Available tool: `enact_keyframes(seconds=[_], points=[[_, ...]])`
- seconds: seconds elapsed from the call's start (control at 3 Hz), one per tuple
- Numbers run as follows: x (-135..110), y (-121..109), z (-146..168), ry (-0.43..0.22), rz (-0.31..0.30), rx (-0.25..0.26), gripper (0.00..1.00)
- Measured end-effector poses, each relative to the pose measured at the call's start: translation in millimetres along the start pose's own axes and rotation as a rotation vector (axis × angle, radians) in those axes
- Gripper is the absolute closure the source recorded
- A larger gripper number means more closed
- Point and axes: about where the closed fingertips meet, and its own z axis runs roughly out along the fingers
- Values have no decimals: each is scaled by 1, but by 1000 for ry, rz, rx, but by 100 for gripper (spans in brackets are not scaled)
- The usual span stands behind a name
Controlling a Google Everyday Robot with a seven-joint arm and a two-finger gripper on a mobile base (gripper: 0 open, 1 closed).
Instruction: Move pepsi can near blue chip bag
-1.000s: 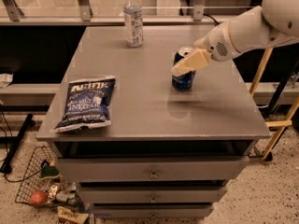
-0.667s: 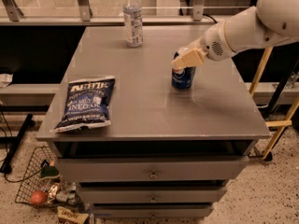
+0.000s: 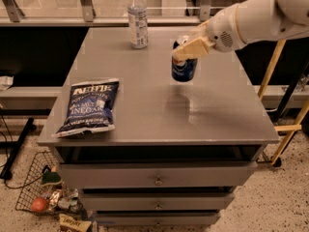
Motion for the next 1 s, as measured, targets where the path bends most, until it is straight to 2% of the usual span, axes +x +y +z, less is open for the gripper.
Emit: enact_keyframes(seconds=[0.33, 0.67, 1.0], points=[[-1, 2, 2, -1, -13, -4, 100], [-1, 2, 2, 0, -11, -5, 100], [-9, 41, 19, -21, -55, -125, 100]])
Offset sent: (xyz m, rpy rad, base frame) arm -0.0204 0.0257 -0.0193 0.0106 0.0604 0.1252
